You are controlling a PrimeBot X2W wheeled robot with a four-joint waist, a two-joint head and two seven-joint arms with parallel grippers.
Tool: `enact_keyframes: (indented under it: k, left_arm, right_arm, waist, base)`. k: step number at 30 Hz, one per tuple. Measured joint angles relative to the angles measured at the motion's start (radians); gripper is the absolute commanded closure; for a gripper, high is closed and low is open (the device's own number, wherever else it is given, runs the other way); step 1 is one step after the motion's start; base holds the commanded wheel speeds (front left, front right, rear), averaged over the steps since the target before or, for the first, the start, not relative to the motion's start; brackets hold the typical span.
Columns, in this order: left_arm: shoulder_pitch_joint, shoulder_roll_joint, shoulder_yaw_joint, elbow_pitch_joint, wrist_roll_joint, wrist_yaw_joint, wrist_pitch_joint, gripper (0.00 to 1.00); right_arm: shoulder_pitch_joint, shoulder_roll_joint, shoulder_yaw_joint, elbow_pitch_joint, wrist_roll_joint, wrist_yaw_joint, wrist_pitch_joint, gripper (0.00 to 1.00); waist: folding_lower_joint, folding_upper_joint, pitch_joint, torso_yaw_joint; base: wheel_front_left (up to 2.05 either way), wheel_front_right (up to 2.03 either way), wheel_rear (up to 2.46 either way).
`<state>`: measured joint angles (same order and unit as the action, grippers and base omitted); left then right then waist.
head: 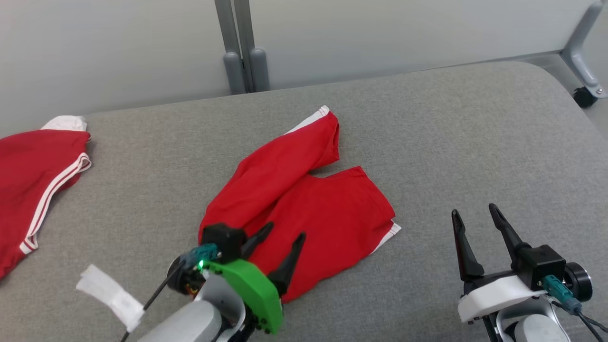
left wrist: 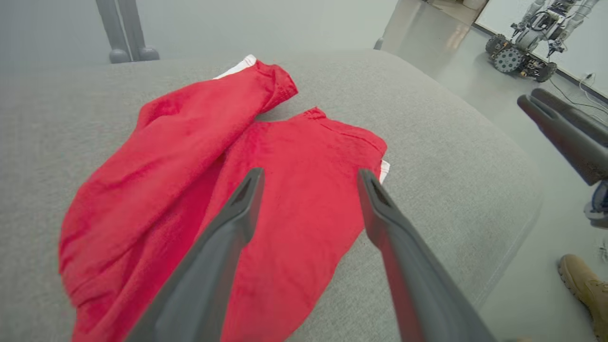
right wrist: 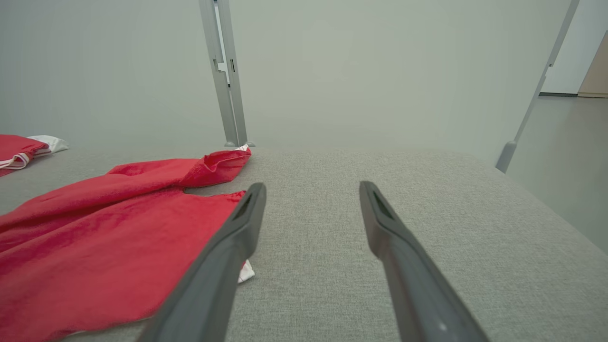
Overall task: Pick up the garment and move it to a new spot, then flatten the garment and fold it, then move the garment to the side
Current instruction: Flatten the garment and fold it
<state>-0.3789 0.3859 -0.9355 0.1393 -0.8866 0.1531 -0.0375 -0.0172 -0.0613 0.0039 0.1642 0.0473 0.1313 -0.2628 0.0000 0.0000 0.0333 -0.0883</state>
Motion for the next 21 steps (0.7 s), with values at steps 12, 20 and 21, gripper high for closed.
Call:
enact_keyframes:
  k: [12, 20, 21]
  left_arm:
    - [-0.261, -0.071, -0.040, 0.328, 0.052, -0.063, 0.123, 0.00]
    - [-0.318, -0.011, -0.065, 0.470, 0.068, -0.099, 0.219, 0.51]
    - [-0.325, -0.011, -0.073, 0.476, 0.068, -0.114, 0.235, 0.91]
  right_arm:
    - [-0.057, 0.010, 0.002, -0.020, 0.016, 0.000, 0.000, 0.00]
    - [-0.051, 0.010, -0.018, -0.024, 0.040, 0.000, 0.000, 0.00]
    - [-0.054, 0.010, -0.013, -0.024, 0.044, 0.000, 0.000, 0.00]
  waist:
    - [0.0000, 0.0000, 0.126, -0.119]
    - [0.0000, 0.0000, 0.205, -0.165]
    - [0.0001, 0.0000, 0.211, -0.167]
  base:
    - [0.00, 0.00, 0.00]
    - [0.00, 0.00, 0.00]
    - [0.00, 0.00, 0.00]
